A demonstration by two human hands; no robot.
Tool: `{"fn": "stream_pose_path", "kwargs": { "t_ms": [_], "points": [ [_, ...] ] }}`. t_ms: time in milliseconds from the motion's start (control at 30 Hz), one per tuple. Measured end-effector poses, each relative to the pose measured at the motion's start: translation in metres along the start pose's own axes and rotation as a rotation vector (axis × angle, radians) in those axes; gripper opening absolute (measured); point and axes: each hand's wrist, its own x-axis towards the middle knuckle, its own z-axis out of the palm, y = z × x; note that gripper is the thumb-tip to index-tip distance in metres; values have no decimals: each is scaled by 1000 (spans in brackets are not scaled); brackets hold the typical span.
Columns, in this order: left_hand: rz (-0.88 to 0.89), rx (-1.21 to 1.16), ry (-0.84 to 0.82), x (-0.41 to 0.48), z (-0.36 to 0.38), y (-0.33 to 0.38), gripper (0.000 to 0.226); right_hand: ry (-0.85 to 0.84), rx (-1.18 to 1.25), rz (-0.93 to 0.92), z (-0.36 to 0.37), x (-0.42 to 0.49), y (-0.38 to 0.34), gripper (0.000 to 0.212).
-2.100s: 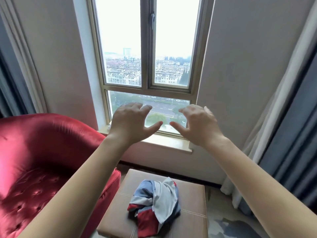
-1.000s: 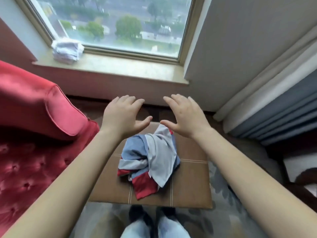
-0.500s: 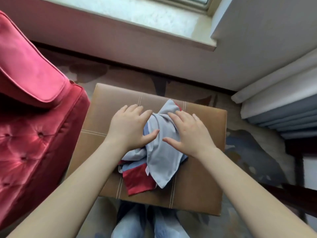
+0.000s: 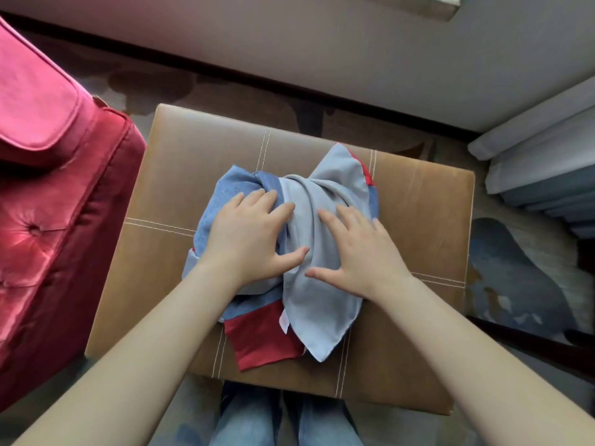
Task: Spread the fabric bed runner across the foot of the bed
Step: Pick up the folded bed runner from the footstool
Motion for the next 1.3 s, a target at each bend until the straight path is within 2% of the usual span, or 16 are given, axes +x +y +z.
{"fn": "stream_pose_path", "kwargs": {
  "t_ms": [167, 300, 367, 533, 700, 900, 1000, 1067, 1167, 1300],
  "points": [
    [-35, -38, -156, -10, 28, -12, 105, -158, 37, 24, 21, 4, 6, 135],
    [-22, -74, -243, -15, 48, -28, 131, -154, 32, 11, 32, 16, 1, 145],
    [-17, -56, -259, -14, 58, -32, 135, -152, 36, 11, 37, 23, -3, 148],
    [-75, -56, -225, -2, 79, -30, 112, -156, 66, 44, 50, 41, -14, 149],
    [-100, -62, -212, 7, 88, -32, 106, -119, 43, 70, 62, 55, -17, 144],
    [-82, -33, -154, 8, 86, -34, 96, -34, 81, 70, 72, 55, -16, 112],
    [-66, -53, -46, 5, 87, -29, 80, 2, 149, 76, 74, 54, -15, 95],
    [-64, -47, -30, 3, 85, -25, 66, 24, 171, 73, 74, 52, -15, 86],
    [-86, -43, -49, 3, 80, -21, 54, 37, 173, 66, 70, 51, -15, 80],
    [-98, -37, -36, 2, 65, -20, 50, 69, 193, 56, 56, 47, -17, 77]
  ]
}}
